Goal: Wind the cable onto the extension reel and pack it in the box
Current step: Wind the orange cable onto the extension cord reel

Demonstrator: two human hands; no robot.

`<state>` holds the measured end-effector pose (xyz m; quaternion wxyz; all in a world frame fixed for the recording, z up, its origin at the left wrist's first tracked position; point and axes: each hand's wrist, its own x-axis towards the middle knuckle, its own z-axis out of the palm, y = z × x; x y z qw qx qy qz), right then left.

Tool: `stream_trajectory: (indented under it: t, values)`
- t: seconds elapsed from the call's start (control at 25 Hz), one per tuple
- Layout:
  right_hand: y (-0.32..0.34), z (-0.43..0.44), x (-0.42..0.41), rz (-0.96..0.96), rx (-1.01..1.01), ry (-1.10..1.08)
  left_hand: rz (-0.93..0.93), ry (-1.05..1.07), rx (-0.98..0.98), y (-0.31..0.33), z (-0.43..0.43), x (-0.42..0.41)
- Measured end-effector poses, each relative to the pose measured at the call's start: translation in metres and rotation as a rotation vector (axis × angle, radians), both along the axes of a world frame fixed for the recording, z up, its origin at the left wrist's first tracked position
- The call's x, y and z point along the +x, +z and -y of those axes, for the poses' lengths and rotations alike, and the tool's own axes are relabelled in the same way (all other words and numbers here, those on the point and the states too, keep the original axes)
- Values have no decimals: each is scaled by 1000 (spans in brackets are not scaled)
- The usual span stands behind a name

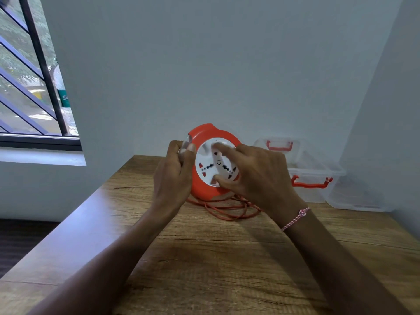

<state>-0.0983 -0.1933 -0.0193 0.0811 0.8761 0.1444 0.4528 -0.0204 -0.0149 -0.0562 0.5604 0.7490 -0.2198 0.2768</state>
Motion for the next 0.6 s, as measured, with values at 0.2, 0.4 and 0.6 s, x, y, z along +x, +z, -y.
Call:
stream_trajectory:
  t: [0.2,0.4,0.6]
  values:
    - [-13,-34,10,-5,555,-67,80,69,34,-4,8,-8]
    - [-5,-21,6,5,780,186,17,60,-42,-6,5,0]
    - [-12,29,13,-255,682,-79,-66,91,-135,-5,-11,15]
